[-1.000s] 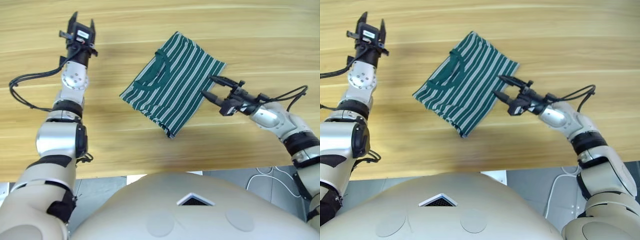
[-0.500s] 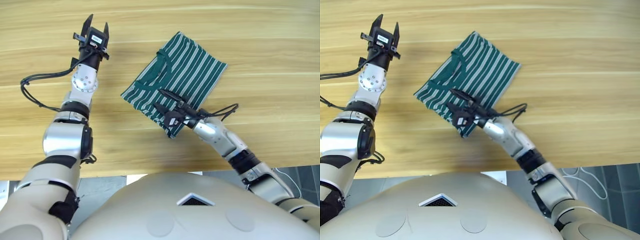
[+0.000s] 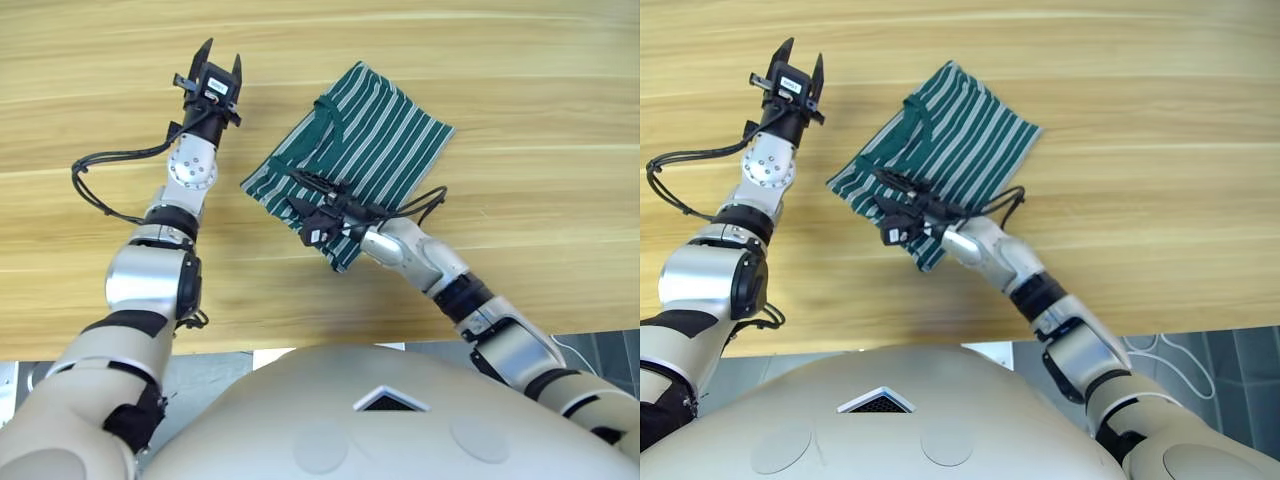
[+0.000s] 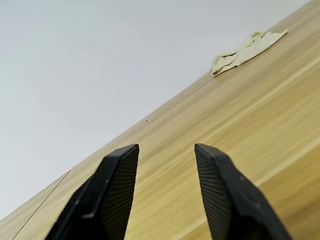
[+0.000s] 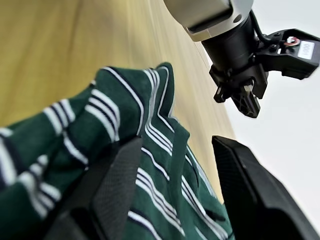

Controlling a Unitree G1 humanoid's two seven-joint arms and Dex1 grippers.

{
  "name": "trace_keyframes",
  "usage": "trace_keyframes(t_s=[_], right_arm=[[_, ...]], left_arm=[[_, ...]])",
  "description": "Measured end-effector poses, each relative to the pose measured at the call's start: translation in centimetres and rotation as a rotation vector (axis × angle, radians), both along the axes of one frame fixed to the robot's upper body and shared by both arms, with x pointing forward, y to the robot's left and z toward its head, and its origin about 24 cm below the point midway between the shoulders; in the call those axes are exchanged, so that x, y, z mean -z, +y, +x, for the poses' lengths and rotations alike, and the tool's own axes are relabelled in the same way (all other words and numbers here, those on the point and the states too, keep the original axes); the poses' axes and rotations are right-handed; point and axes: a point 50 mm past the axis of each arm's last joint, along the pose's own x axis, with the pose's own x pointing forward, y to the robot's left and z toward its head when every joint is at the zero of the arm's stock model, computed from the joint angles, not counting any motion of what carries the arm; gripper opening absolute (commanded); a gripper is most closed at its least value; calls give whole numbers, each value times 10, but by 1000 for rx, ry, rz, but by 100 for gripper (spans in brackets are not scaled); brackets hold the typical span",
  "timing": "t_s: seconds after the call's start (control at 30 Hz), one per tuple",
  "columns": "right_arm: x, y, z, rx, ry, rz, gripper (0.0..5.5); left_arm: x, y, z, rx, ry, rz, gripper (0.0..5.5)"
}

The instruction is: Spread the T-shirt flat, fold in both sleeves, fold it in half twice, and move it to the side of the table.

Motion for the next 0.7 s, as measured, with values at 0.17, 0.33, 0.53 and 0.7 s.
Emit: trace_keyframes(t_s=[0.17, 0.33, 0.53, 0.7], right_arm=[[4, 3, -1, -95, -65, -72, 259], [3, -1, -15, -225, -131, -40, 259], [-4, -38, -42, -419, -104, -20, 259], [-17, -94, -37, -333, -49, -127, 259]], left_arm=[[0, -2, 0, -3, -3, -6, 207], [0, -10, 1, 58, 2, 65, 207], [-23, -24, 17, 157, -59, 184, 207], [-25, -27, 18, 178, -68, 203, 207]])
